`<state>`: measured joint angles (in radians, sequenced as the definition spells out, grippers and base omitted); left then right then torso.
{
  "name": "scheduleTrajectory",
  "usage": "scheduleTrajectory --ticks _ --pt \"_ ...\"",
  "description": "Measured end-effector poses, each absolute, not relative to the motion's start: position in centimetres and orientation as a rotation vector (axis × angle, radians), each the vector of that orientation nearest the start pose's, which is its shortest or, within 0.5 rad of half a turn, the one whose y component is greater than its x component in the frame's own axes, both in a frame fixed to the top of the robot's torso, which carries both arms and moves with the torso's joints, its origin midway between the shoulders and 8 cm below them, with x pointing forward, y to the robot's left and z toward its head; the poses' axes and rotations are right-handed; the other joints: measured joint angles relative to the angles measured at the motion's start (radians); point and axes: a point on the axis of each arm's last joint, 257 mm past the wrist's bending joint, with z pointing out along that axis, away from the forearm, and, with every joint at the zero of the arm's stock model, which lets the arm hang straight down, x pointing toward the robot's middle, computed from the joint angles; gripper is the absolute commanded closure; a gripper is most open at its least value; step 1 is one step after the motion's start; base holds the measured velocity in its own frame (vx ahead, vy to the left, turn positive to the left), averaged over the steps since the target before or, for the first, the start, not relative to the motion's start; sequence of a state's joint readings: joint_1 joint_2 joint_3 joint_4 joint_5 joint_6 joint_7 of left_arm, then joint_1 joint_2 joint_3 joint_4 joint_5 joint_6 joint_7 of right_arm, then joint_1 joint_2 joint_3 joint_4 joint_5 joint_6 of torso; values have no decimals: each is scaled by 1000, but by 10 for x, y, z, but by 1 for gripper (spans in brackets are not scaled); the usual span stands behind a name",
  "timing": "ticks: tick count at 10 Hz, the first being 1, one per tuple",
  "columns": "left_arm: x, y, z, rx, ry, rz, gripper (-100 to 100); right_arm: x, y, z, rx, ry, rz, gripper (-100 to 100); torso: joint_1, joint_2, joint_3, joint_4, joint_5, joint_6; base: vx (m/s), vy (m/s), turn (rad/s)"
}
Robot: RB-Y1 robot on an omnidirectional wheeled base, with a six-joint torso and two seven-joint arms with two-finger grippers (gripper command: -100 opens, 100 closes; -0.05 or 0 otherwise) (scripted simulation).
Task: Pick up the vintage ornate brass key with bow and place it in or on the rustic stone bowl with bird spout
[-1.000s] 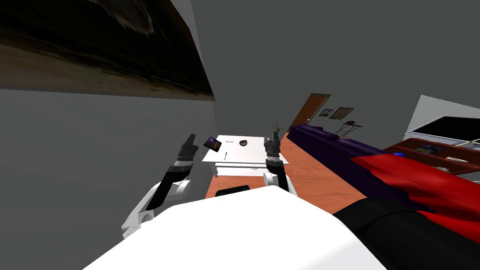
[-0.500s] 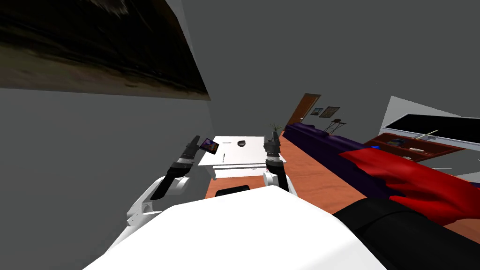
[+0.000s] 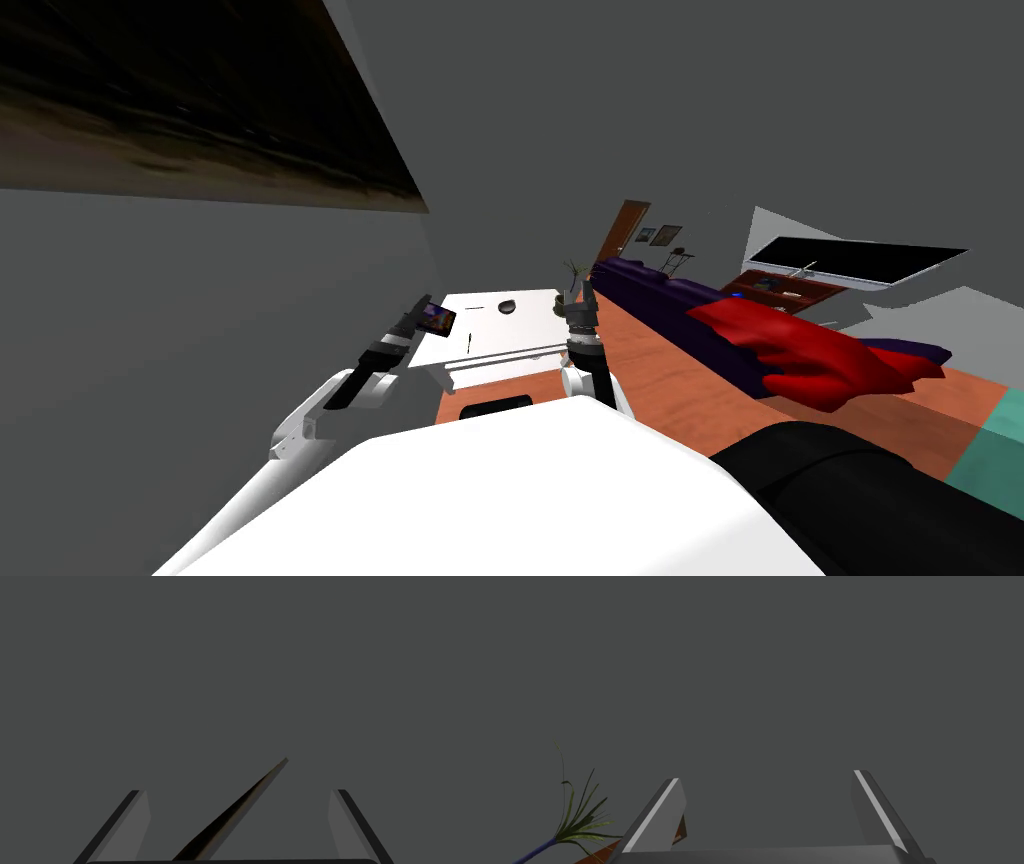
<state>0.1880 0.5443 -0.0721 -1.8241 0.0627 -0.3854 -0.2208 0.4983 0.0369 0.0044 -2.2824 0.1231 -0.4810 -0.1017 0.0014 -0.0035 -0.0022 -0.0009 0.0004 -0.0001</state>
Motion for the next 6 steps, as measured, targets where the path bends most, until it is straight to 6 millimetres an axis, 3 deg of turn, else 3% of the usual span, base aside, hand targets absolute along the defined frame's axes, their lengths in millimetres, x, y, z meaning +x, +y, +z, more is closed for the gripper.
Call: scheduleTrajectory --ticks 2,6 --pt "472 280 -115 -351 1292 -970 -100 349 -268 22 661 639 1318 0 -1 1 1 0 0 -1 15 22 -136" --pt "483 304 -175 -385 1434 -888 -100 349 -268 22 661 639 1318 0 0 2 1 0 0 0 12 34 -367"
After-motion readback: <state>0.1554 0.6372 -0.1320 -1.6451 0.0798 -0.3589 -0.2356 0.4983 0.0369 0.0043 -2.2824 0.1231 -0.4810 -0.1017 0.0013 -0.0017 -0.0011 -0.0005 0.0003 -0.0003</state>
